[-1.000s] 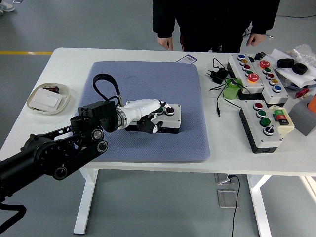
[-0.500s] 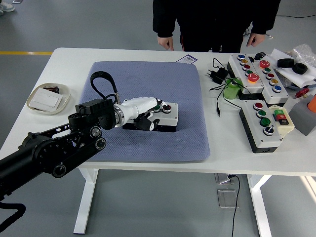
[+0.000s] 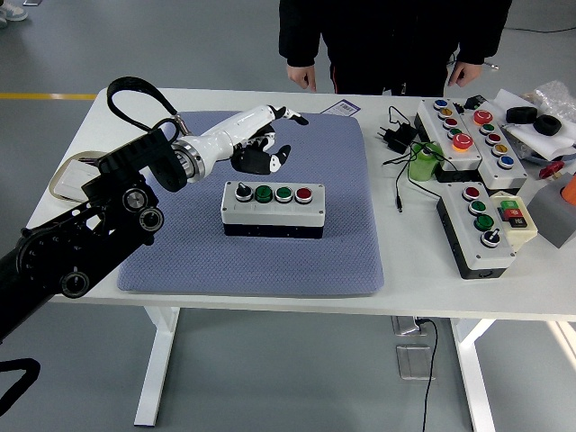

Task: Pick up the button,place it on the desk,press the button,press the button

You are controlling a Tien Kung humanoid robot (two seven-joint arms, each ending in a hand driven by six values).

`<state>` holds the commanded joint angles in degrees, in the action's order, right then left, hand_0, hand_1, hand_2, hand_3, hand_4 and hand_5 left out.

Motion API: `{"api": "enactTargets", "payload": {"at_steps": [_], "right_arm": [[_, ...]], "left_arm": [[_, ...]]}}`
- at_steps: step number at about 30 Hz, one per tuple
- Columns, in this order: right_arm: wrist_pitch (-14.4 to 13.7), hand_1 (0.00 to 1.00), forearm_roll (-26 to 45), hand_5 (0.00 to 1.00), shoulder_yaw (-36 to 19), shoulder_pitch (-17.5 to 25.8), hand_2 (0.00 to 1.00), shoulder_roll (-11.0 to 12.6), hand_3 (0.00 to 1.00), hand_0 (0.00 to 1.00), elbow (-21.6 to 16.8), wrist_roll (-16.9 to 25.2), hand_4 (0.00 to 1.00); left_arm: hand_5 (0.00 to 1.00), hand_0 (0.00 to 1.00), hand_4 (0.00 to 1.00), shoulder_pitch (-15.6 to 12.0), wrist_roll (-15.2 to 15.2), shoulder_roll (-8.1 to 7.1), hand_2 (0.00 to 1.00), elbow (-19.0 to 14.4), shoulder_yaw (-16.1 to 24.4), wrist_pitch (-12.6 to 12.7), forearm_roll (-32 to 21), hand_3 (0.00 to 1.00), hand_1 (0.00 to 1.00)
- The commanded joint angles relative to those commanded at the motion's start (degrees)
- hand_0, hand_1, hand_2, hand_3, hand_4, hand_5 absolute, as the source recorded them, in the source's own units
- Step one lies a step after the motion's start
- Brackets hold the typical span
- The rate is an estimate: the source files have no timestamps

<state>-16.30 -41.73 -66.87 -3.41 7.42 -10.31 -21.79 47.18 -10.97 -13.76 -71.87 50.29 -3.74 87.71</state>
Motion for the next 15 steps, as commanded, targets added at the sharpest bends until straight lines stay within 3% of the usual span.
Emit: {"api": "enactTargets", "payload": {"at_steps": [2, 3, 6, 8, 9, 14, 15], "right_arm": [[-0.02, 0.507, -0.10, 0.360, -0.14, 0.00, 0.549, -0.02, 0.590, 0.643, 0.00, 0.01, 0.250], [-0.02, 0.507, -0.13, 0.360, -0.20, 0.00, 0.549, -0.03, 0.590, 0.643, 0.00, 0.02, 0.250], [0.01, 0.507, -0.16, 0.360, -0.25, 0.02, 0.549, -0.02, 0.590, 0.643, 0.00, 0.06, 0.250], [-0.02, 0.507, -0.12, 0.360, -0.28, 0.01, 0.549, -0.02, 0.590, 0.643, 0.00, 0.06, 0.250], [-0.03, 0.507, -0.18, 0.360, -0.35, 0.03, 0.549, -0.03, 0.589, 0.643, 0.00, 0.05, 0.250], [-0.04, 0.507, -0.26, 0.360, -0.49, 0.16, 0.549, -0.05, 0.589, 0.643, 0.00, 0.00, 0.250], [-0.03, 0.507, -0.26, 0.360, -0.50, 0.18, 0.549, -0.05, 0.589, 0.643, 0.00, 0.01, 0.250]], "left_arm": [[0.348, 0.002, 0.677, -0.58, 1.79, -0.63, 0.068, 0.00, 2.66, 3.19, -3.61, 0.839, 0.002], [0.682, 0.330, 0.836, -1.12, 3.31, -1.24, 0.430, 0.26, 4.95, 5.50, -6.22, 0.890, 0.411], [0.682, 0.330, 0.836, -1.94, 5.02, -2.05, 0.430, 0.95, 8.95, 8.21, -13.19, 0.890, 0.411], [0.682, 0.330, 0.836, -2.66, 6.15, -2.87, 0.430, 1.87, 11.60, 8.46, -17.65, 0.890, 0.411], [0.950, 0.728, 0.834, -3.19, 6.44, -3.52, 0.799, 2.57, 12.96, 8.02, -19.89, 0.911, 0.755], [0.950, 0.728, 0.834, -5.79, 7.18, -6.01, 0.799, 6.28, 19.82, 3.86, -32.14, 0.911, 0.755], [0.998, 0.837, 0.829, -6.24, 7.29, -6.44, 0.868, 6.73, 20.55, 3.25, -34.37, 0.902, 0.839]]}}
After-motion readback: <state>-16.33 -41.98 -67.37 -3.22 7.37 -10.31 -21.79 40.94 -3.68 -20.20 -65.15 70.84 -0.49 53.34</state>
